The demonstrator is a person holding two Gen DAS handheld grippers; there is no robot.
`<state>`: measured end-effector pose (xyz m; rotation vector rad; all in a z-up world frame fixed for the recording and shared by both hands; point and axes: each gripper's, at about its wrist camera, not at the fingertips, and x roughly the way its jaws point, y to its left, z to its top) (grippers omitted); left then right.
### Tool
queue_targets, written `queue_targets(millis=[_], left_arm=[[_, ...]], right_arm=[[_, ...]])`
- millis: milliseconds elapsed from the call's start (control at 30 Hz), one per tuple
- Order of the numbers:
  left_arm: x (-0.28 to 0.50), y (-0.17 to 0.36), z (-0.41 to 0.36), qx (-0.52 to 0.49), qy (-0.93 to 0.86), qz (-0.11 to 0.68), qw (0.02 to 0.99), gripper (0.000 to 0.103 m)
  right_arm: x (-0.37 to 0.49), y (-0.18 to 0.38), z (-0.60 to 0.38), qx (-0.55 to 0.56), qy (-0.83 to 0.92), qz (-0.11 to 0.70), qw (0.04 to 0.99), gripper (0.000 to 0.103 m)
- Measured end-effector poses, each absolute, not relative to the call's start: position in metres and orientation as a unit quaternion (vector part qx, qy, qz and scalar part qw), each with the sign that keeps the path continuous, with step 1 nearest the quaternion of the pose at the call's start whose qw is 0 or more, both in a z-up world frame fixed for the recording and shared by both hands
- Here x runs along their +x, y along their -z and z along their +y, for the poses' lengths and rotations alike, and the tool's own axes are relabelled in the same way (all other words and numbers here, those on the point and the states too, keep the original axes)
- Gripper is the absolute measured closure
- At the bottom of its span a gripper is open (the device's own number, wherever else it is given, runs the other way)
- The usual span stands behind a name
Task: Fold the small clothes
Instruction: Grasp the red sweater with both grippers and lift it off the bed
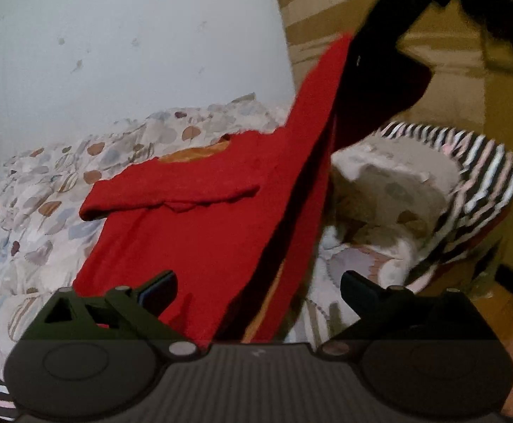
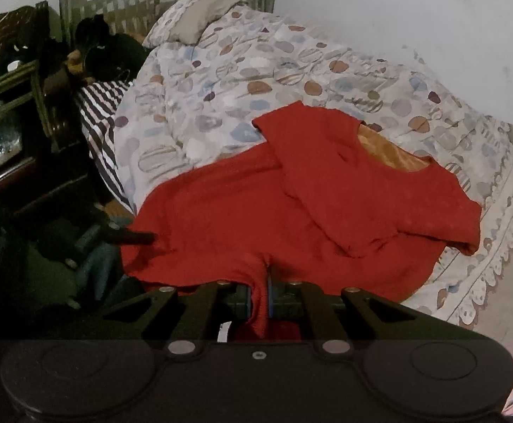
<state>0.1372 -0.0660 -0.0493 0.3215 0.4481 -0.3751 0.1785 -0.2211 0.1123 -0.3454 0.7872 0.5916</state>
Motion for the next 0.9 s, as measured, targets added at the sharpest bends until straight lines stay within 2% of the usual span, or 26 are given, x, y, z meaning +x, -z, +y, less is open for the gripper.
queue_targets(millis=[200, 267, 333, 400, 667, 767, 900], left_arm=[[0.155, 0.066, -0.072, 0.211, 0.129, 0.224, 0.943, 0.011], [0.157, 0.07, -0.064, 0.228, 0.125, 0.231, 0.938, 0.018], [0.161, 0.075, -0.057, 0.24, 0.124, 0.247, 0.931, 0.035], [0.164, 0.078, -0.046, 0.254, 0.111, 0.254, 0.927, 0.041], [0.153, 0.079, -0.004, 0.319, 0.09, 0.245, 0.911, 0.042], [0.149, 0.082, 0.007, 0.354, 0.081, 0.243, 0.899, 0.047], [0.148, 0.08, 0.022, 0.354, 0.089, 0.248, 0.897, 0.068]], right_arm=[[0.171, -0.112, -0.227, -0.161, -0.278, 0.369, 0.872, 0.095], [0.167, -0.113, -0.231, -0.157, -0.277, 0.362, 0.876, 0.095], [0.163, -0.115, -0.234, -0.153, -0.276, 0.352, 0.881, 0.095], [0.16, -0.117, -0.235, -0.149, -0.275, 0.341, 0.887, 0.096], [0.157, -0.124, -0.243, -0.134, -0.266, 0.319, 0.9, 0.096], [0.155, -0.127, -0.247, -0.127, -0.259, 0.312, 0.905, 0.096], [0.151, -0.125, -0.251, -0.12, -0.251, 0.309, 0.909, 0.096]])
